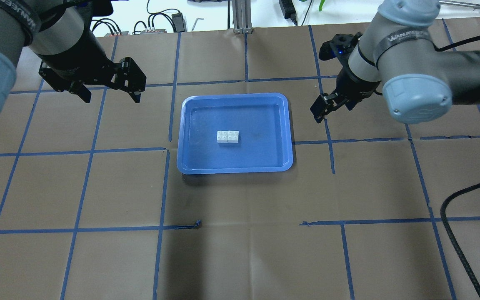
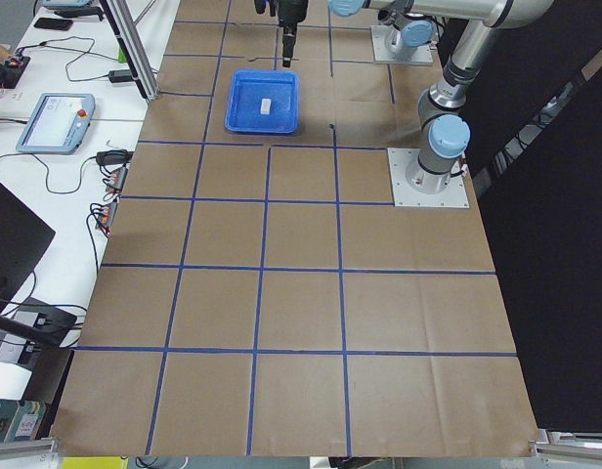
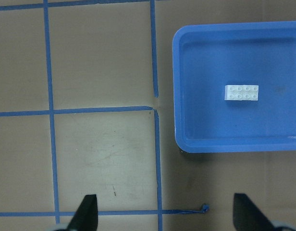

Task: Assemble white blocks and place on blue tray

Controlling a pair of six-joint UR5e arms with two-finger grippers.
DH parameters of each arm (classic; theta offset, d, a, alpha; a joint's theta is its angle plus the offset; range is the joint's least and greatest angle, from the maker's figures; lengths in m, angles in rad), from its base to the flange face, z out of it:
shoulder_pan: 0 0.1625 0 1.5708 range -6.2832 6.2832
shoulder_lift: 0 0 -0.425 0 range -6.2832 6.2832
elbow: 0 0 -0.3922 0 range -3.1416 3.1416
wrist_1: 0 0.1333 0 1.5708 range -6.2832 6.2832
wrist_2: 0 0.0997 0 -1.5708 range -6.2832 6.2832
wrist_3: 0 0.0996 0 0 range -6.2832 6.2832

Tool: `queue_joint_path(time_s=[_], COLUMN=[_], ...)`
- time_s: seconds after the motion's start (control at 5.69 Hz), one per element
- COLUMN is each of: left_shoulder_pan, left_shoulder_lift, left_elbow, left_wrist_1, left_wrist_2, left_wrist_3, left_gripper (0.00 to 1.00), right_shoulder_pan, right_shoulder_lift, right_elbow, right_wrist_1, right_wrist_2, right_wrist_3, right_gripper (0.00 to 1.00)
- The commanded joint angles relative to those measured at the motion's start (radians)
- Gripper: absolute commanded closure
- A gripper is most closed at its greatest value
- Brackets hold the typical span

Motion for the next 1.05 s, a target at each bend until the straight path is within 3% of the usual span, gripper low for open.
queue_joint_path(time_s=[0.0, 0.18, 0.88], left_shoulder_pan=[-0.001, 0.000, -0.001], left_shoulder_lift=[0.000, 0.000, -0.001], left_elbow=[0.000, 0.000, 0.005], left_wrist_1=[0.000, 0.000, 0.001], left_wrist_2=[-0.001, 0.001, -0.001], left_wrist_3=[0.000, 0.000, 0.003], left_gripper=[0.01, 0.01, 0.01], right_shoulder_pan=[0.007, 0.034, 0.036], right_shoulder_lift=[-0.051, -0.056, -0.056], right_elbow=[-0.197, -0.300, -0.289], right_wrist_1=[0.339, 0.452, 0.442], right_wrist_2=[-0.084, -0.083, -0.077], right_wrist_3=[0.317, 0.387, 0.377], right_gripper=[0.00, 0.00, 0.00])
